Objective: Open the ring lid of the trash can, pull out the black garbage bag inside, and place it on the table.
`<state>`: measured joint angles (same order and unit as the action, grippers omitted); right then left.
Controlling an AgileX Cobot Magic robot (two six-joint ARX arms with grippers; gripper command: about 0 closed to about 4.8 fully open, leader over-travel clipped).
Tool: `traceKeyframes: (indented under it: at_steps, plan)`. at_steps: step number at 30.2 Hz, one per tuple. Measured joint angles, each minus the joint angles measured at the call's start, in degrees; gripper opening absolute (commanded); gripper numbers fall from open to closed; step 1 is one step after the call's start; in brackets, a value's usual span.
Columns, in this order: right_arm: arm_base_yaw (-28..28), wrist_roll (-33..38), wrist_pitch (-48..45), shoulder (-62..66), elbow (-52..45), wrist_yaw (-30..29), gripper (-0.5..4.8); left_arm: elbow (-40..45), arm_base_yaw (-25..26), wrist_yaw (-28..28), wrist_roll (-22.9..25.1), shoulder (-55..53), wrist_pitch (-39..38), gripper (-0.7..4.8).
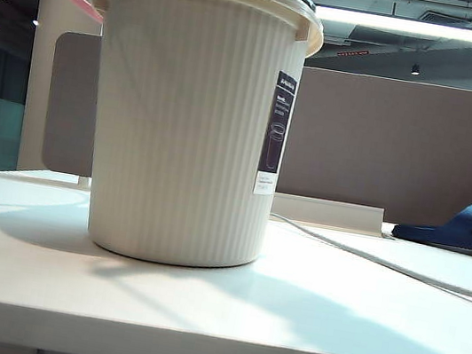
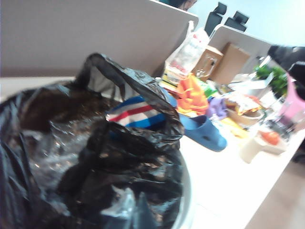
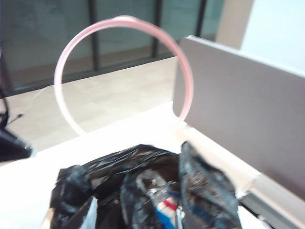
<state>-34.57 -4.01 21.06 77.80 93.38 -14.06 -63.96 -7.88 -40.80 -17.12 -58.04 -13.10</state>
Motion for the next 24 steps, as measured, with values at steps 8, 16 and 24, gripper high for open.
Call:
traceKeyframes:
  at_steps: [8, 16, 24]
  plan:
    - [0.00, -0.76, 6.49, 4.52, 7.15, 2.12, 2.11, 0.00, -5.07, -0.13, -4.02, -0.02, -0.50, 0.75]
    - [0.00, -3.34, 14.47, 12.07, 14.60, 3.80, 2.12, 0.00, -11.26, 7.26, -13.29, -1.70, -0.46, 0.85]
    - [-0.02, -4.63, 14.82, 15.17, 17.92, 3.98, 2.53, 0.00, -12.13, 10.01, -18.58, -5.42, 0.61, 0.99]
